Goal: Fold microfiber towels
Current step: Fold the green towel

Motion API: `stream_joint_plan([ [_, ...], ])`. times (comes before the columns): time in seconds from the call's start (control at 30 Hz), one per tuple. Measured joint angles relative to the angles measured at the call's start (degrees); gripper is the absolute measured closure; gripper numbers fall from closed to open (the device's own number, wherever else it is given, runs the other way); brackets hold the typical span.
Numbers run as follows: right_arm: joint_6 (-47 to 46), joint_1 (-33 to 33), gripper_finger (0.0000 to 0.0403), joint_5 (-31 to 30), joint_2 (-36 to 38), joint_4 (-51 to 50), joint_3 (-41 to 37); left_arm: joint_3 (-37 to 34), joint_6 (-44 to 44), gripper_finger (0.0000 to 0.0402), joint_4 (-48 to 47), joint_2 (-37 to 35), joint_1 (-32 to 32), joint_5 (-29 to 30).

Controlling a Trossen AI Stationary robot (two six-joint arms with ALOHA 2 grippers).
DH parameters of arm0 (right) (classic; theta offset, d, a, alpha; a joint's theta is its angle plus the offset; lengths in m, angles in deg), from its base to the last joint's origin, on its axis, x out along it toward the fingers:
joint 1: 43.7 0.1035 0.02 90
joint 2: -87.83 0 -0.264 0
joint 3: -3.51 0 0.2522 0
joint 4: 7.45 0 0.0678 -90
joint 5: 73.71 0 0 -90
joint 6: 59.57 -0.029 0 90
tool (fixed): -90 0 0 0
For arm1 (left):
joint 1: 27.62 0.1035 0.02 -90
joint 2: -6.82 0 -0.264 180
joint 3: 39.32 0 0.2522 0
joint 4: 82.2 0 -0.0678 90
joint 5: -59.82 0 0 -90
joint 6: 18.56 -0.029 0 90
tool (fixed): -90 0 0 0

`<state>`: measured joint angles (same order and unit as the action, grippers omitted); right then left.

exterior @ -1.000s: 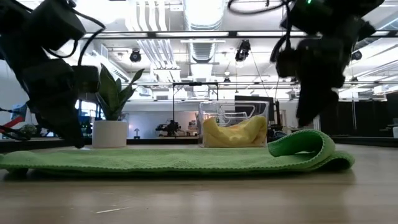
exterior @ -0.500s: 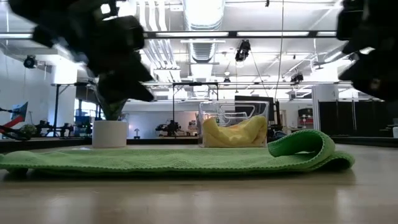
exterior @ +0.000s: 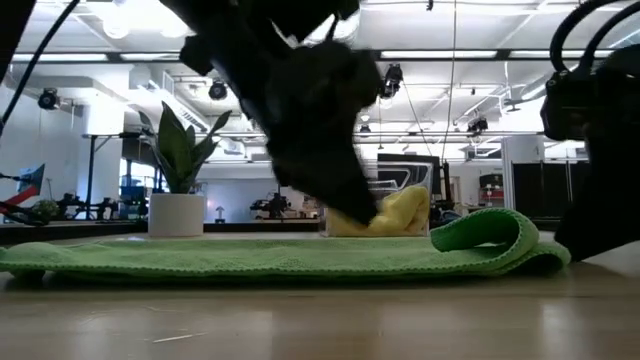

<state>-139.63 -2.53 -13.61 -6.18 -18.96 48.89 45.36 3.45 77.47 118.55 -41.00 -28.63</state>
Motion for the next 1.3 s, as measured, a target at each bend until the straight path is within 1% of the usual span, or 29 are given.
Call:
stream_joint_plan([
  [0.07,-0.1,0.1,0.0270,-0.9,-1.4,0.2,1.4,1.7,-0.3,0.0259,-5.3,1.3,0.0,-0.8],
  [0.2,0.4,0.0,0.0273,-0.9,-1.1,-0.8,2.6,1.7,-0.1,0.0268,-6.6,2.4,0.1,-1.9],
  [0.27,-2.4,-0.2,0.0273,0.3,-0.5,-2.2,2.5,1.0,-0.1,0.0270,-5.3,2.4,0.2,-1.9],
  [0.37,-6.6,-0.6,0.0273,0.3,0.1,-2.2,1.6,0.4,-0.1,0.0270,-5.5,2.2,0.6,-1.9],
  [0.5,-6.7,-2.6,0.0281,1.1,0.2,-1.7,1.4,0.2,-0.2,0.0270,-5.2,2.2,0.6,-1.9],
  [0.67,-6.3,-5.6,0.0304,1.8,0.2,-1.3,1.4,0.2,-0.4,0.0270,-4.5,2.2,0.6,-1.9],
  [0.77,-4.6,-7.1,0.0325,2.7,0.2,-0.8,1.3,0.0,-0.4,0.0270,-4.4,2.2,0.6,-1.9],
  [0.87,-2.3,-8.4,0.0358,5.0,0.2,-0.6,1.3,-0.1,-0.5,0.0270,-4.4,2.2,0.6,-1.9],
  [0.93,-1.4,-8.7,0.0383,5.1,0.6,-0.6,1.4,-0.1,-0.4,0.0270,-4.4,2.2,0.8,-1.3],
  [0.97,-0.7,-8.9,0.0388,5.3,0.8,-0.7,1.5,-0.1,-0.3,0.0270,-4.8,1.8,0.9,-0.6],
  [1.07,0.9,-9.6,0.0393,5.6,2.1,-1.8,2.1,-0.3,-0.6,0.0270,-7.0,0.0,1.4,3.3],
  [1.13,2.3,-10.2,0.0394,5.4,3.4,-3.0,3.4,-0.2,-2.5,0.0270,-6.4,-0.9,1.9,4.4],
  [1.3,9.8,-12.4,0.0394,5.5,4.9,-6.4,8.0,-0.3,-3.2,0.0270,-6.5,-0.4,3.3,1.4],
])
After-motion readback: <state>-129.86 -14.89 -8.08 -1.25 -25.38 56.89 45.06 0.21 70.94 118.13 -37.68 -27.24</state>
